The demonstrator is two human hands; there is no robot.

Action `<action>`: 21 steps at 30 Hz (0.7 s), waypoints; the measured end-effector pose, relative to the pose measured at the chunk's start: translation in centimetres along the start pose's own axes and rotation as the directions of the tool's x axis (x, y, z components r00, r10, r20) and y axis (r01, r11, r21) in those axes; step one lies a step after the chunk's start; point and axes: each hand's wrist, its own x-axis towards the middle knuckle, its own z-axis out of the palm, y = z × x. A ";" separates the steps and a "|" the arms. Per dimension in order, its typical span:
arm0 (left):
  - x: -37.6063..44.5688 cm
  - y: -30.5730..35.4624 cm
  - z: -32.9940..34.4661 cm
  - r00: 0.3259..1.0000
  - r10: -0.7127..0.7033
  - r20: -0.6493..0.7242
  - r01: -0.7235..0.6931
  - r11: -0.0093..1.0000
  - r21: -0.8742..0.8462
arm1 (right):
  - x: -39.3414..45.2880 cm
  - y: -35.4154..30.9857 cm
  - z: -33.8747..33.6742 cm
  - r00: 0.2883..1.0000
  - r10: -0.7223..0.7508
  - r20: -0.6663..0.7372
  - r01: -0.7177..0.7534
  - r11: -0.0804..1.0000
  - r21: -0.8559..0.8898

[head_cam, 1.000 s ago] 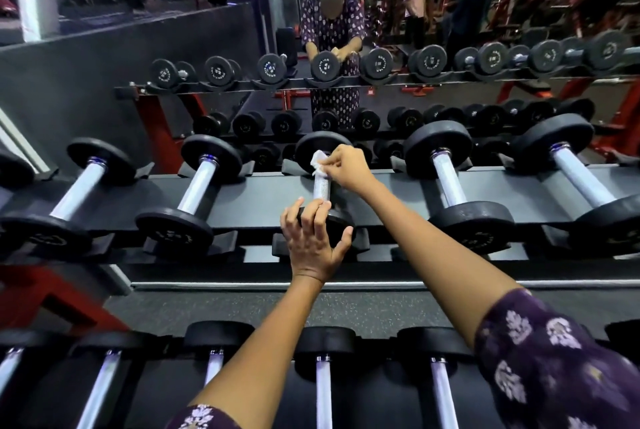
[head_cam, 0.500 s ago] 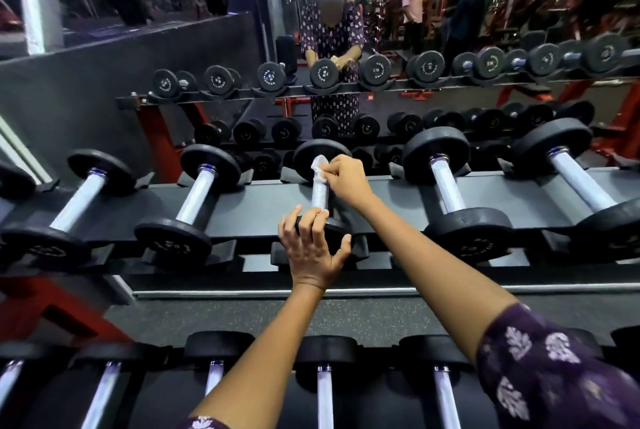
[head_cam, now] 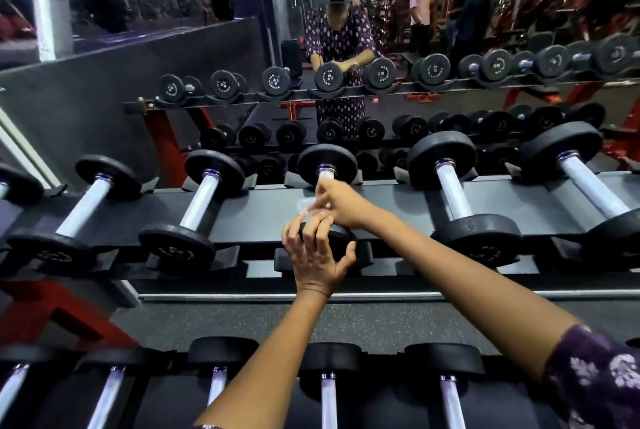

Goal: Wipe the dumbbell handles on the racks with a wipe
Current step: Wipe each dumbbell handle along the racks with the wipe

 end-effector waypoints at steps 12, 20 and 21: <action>0.0 -0.1 -0.5 0.999 0.004 0.032 -0.004 1.000 -0.002 | -0.1 -0.4 -0.6 0.998 0.023 0.062 -0.026 0.998 0.058; 0.1 -0.1 -0.4 1.000 0.005 0.020 -0.006 1.000 0.002 | 0.2 0.3 -1.9 0.976 0.178 -0.126 -0.155 0.973 0.173; 0.1 -0.1 -0.4 1.000 0.007 0.015 -0.007 1.000 0.005 | 0.1 0.2 -1.5 0.962 0.202 -0.182 -0.168 0.967 0.189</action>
